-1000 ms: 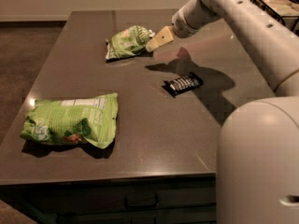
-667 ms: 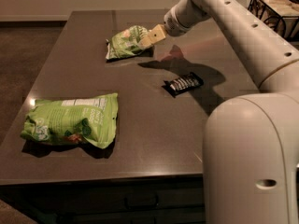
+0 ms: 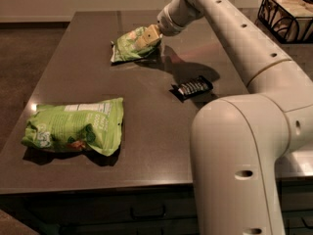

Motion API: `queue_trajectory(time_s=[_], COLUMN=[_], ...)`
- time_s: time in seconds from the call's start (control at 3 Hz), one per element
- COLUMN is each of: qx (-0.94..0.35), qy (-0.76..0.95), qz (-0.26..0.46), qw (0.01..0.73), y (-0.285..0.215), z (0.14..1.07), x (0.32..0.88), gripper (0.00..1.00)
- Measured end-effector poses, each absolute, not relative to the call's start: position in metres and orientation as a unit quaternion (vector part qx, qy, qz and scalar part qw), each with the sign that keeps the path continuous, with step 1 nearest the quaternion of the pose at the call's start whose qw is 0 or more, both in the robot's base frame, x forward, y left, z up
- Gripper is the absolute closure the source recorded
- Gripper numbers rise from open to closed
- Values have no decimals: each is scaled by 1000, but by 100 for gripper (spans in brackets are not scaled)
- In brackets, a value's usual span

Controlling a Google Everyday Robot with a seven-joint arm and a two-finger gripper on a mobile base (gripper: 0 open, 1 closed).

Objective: Pick green jalapeno chip bag

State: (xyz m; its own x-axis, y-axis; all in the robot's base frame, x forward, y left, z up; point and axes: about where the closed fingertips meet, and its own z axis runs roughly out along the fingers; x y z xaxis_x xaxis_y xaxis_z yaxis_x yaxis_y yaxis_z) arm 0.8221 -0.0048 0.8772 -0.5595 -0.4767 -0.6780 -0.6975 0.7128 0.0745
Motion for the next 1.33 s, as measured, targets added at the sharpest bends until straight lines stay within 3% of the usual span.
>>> queue_trajectory(time_s=[0.67,1.0,1.33], qx=[-360,-380,-411], qy=[857,834,797], qz=[192,206,206], qw=[315,344,392], y=[15,13,9], z=[884,917,971], x=[812,797,778], gripper=[64,87,100])
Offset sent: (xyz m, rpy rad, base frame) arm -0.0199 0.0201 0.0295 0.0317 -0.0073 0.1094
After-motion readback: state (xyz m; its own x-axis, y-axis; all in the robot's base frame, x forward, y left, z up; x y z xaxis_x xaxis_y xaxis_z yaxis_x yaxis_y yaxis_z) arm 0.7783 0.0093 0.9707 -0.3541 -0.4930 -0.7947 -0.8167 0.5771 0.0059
